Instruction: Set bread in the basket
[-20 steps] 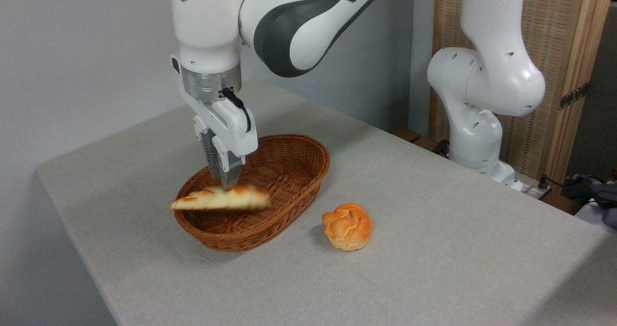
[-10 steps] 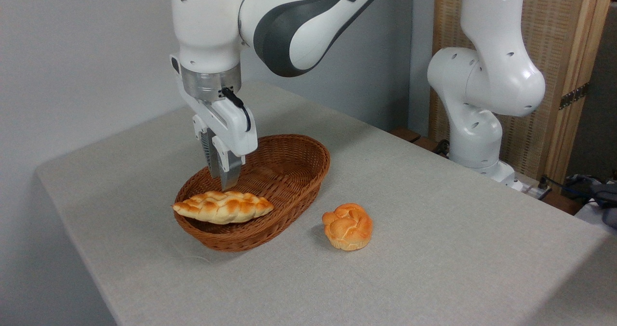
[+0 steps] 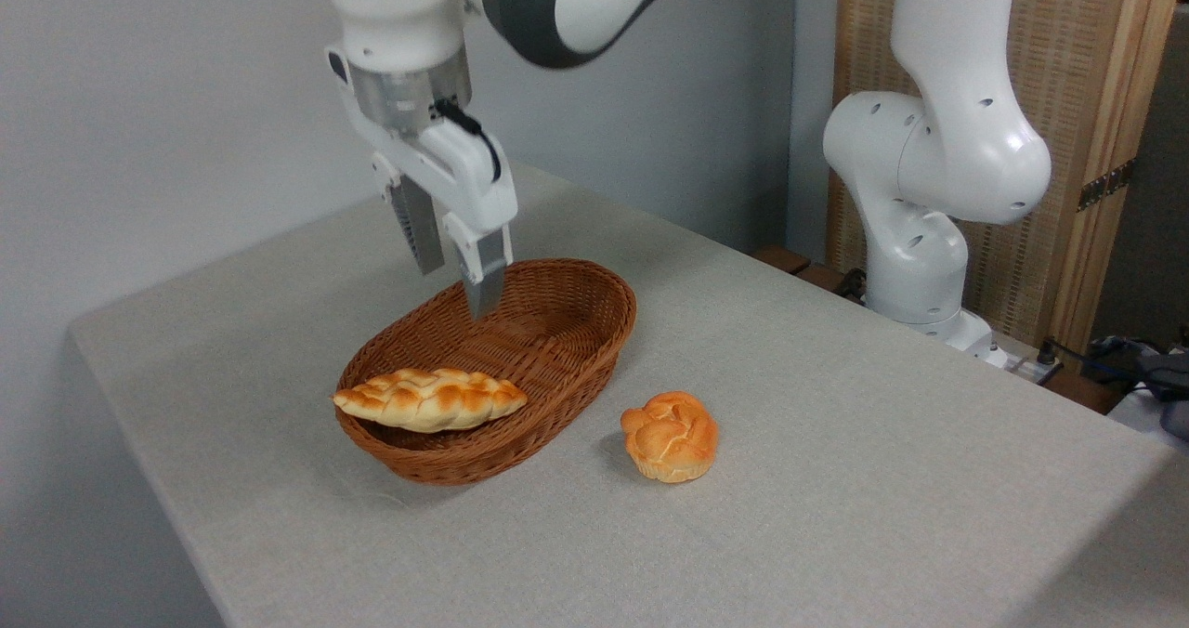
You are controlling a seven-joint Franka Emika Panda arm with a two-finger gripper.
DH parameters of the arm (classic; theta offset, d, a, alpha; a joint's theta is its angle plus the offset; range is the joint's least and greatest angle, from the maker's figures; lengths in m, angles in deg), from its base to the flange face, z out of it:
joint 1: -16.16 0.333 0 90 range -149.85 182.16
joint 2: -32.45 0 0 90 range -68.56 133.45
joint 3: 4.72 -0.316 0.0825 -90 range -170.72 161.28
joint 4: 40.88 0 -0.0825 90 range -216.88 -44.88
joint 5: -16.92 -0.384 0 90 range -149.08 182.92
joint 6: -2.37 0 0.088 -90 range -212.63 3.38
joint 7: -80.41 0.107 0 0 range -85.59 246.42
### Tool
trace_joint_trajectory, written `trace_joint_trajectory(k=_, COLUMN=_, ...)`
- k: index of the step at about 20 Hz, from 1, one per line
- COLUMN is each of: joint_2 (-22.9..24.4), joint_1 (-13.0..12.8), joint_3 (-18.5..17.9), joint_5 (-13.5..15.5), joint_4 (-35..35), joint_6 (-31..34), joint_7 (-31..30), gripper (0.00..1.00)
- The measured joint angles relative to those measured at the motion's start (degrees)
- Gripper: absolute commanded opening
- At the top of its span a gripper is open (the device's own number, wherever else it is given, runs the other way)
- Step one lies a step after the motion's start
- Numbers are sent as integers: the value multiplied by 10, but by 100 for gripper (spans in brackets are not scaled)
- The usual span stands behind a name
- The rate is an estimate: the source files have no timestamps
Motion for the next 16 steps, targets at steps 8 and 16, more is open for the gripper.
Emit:
trace_joint_trajectory(k=8, joint_2=-2, joint_1=6, joint_3=-6, joint_5=-118, joint_4=87, joint_6=51, joint_7=-11, gripper=100)
trace_joint_trajectory(k=16, joint_2=-12, joint_1=19, joint_3=-16, joint_5=-121, joint_4=131, joint_6=62, joint_7=-15, gripper=100)
